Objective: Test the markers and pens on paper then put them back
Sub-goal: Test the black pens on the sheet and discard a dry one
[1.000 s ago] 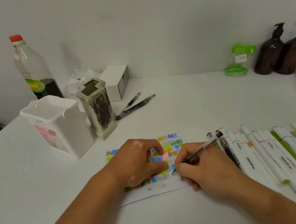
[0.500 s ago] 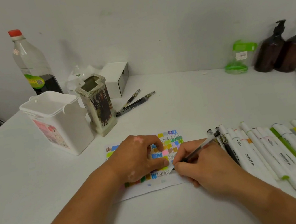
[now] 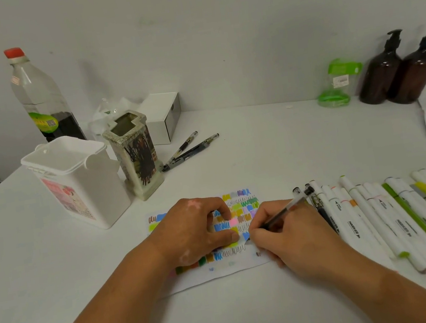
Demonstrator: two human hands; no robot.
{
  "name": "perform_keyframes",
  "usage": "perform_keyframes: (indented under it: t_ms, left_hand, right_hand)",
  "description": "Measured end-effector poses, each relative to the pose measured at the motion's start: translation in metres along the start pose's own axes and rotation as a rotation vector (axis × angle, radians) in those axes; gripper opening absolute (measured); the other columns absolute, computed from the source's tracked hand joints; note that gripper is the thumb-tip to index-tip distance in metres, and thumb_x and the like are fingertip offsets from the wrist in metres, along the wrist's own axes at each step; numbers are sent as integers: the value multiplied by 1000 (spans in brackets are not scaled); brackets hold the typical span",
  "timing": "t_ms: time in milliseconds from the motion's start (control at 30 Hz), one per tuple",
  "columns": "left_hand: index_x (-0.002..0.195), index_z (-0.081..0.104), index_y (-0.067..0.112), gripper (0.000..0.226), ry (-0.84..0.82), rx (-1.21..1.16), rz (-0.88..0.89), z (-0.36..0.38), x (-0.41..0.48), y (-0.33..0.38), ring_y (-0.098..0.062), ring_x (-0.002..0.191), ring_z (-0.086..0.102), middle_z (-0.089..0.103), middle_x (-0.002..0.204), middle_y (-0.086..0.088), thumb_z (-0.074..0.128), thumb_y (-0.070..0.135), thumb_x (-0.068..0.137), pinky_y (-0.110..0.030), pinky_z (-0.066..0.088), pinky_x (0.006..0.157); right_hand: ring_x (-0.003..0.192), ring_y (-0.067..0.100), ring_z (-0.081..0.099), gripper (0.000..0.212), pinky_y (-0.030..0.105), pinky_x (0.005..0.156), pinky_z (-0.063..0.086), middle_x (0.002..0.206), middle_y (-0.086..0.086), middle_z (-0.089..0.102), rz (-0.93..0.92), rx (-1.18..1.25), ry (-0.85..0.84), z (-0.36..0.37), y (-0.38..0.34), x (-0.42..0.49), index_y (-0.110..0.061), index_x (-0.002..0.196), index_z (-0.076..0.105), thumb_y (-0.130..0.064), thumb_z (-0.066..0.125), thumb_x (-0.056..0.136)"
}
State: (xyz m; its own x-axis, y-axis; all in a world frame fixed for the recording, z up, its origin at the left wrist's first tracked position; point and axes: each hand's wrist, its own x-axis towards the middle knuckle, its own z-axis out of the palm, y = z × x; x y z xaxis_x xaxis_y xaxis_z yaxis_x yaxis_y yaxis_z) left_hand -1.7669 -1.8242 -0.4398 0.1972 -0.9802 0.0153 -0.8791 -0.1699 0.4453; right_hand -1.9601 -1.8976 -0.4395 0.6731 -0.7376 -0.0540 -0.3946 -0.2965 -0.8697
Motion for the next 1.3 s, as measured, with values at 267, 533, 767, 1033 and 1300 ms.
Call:
perform_keyframes:
  t_ms: [267, 533, 767, 1033, 1300]
  left_hand:
    - [105, 56, 44, 33, -26, 1, -16, 1, 0, 0, -4, 62, 52, 48, 71, 18, 70, 60, 80, -10, 33, 54]
    - [94, 44, 31, 13, 151, -195, -74, -3, 2, -5, -9, 73, 52, 59, 86, 6, 47, 19, 100, -20, 43, 58]
    - [93, 61, 41, 37, 224, -377, -86, -1, 2, 0, 2, 83, 52, 55, 96, 15, 44, 9, 99, -13, 43, 70]
    - [109, 66, 52, 41, 219, -687, -55, -3, -2, 9, -4, 99, 69, 71, 100, 17, 74, 18, 87, -21, 58, 81]
    - [95, 73, 37, 35, 151, -962, -22, -9, -6, 21, -19, 88, 75, 77, 95, -2, 79, 15, 69, -19, 58, 74]
  right_hand:
    - [48, 4, 55, 9, 21, 49, 45, 62, -1, 69, -25, -108, 62, -2, -1, 0, -21, 70, 67, -21, 69, 79]
    - [44, 12, 56, 18, 20, 44, 46, 57, 5, 66, -88, 232, 272, -17, -4, 3, -16, 75, 65, -7, 71, 89]
    - [51, 17, 59, 17, 24, 48, 49, 62, 7, 67, -111, 487, 230, -25, -5, 4, -21, 75, 73, -8, 72, 85]
    - [52, 18, 58, 7, 26, 47, 48, 63, 10, 67, -158, 610, 240, -28, -4, 5, -20, 70, 70, -18, 68, 76]
    - [53, 17, 60, 10, 25, 48, 49, 65, 10, 69, -164, 648, 186, -25, -5, 5, -20, 72, 72, -17, 65, 77]
